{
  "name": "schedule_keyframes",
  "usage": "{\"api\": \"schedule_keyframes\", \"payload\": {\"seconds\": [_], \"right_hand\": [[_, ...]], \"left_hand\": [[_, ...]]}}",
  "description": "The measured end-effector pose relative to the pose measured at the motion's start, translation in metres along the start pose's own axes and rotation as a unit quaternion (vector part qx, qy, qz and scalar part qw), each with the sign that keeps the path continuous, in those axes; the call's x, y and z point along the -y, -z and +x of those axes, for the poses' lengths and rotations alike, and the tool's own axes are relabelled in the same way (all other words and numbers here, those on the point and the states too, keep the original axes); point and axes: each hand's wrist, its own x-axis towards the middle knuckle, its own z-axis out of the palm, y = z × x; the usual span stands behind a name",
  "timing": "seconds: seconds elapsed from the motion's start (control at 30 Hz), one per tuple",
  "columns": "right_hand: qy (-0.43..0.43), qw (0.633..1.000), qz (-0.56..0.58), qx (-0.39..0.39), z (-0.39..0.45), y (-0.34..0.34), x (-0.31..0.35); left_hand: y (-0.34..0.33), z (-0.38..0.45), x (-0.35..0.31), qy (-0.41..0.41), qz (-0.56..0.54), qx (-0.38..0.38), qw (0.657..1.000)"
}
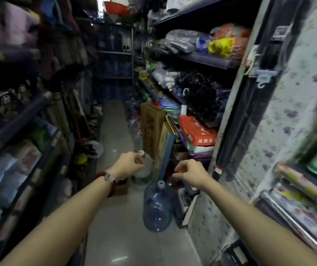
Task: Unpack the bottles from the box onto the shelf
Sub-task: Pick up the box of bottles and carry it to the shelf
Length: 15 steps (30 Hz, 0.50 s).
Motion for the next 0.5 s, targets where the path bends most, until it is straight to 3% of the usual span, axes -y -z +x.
{"api": "schedule_keyframes", "payload": {"seconds": [0.27,0.5], "right_hand": [[0.033,0.997,-0.017,0.074,0.082,-0.09,0.049],[0.032,0.992,-0.005,0.121,0.127,-0.135,0.055]], "left_hand": [[0.022,0.03,0.099,0.092,-0.01,-0.014,0.996],[0.018,0.061,0.164,0.141,-0.018,-0.02,0.99]]}}
